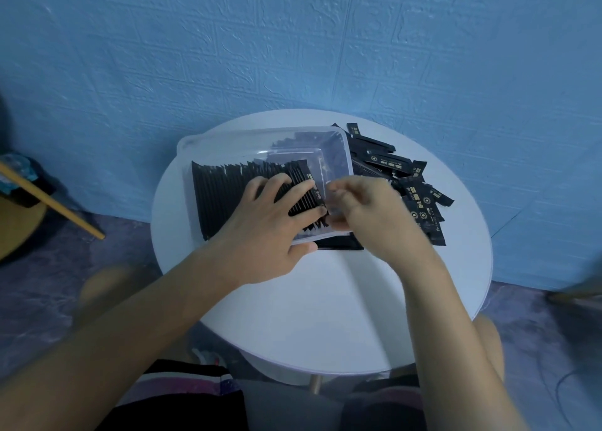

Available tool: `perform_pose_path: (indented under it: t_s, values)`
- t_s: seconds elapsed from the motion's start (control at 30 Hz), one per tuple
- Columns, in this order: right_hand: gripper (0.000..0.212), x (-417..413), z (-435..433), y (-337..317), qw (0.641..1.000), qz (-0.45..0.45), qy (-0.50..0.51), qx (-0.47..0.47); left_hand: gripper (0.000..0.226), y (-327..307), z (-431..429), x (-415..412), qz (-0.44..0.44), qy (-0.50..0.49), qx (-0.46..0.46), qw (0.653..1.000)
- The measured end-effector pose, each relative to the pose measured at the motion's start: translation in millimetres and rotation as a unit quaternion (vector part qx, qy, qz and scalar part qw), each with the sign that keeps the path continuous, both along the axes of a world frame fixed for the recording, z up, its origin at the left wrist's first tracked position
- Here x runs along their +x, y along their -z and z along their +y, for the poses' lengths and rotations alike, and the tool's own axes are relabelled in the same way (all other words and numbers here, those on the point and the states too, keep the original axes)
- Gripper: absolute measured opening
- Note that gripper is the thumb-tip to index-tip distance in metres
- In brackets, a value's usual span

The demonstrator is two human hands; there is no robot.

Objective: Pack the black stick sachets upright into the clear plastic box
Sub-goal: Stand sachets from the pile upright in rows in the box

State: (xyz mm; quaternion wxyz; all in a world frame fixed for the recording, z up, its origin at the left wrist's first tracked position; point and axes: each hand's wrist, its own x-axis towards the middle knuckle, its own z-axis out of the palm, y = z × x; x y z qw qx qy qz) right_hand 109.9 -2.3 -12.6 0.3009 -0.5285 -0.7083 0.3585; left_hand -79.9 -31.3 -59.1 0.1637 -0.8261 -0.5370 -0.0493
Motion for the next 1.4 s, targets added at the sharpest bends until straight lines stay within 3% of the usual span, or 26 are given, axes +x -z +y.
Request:
perform_pose_path:
  t_s: [0.1,0.23,0.27,0.37,0.6,0.73,1.0,1.2,1.4]
  values:
    - [0.018,27,-5,-4,0.996,0.048,0.073,0.020,0.057,0,1,-2,-0.012,0.002,-0.004,1.000]
    - [0.003,62,-6,6,0.972,-0.193,0.124,0.047,0.056,-1,0,-3,-0.022,0.009,-0.006,1.000]
    - [0.009,65,-6,12,0.962,-0.245,0.119,0.033,0.056,-1,0,-3,-0.022,0.008,-0.007,1.000]
    - [0.021,66,-4,25,0.949,-0.292,0.120,0.008,0.058,-2,-1,-2,-0.018,0.004,-0.012,1.000]
    - [0.026,63,6,31,0.955,-0.277,0.103,-0.015,0.057,-1,-1,-3,-0.022,0.013,-0.009,1.000]
    - [0.013,67,8,26,0.968,-0.235,0.077,-0.032,0.058,0,-2,-4,-0.024,0.011,-0.005,1.000]
    - [0.002,71,19,18,0.974,-0.210,0.074,0.041,0.057,0,0,-3,-0.024,0.009,-0.009,1.000]
    - [0.011,64,31,23,0.970,-0.237,0.041,0.043,0.057,0,-2,-3,-0.026,0.010,-0.006,1.000]
    - [0.016,63,38,27,0.980,-0.193,0.031,0.035,0.057,-1,-2,-2,-0.029,0.008,-0.010,0.999]
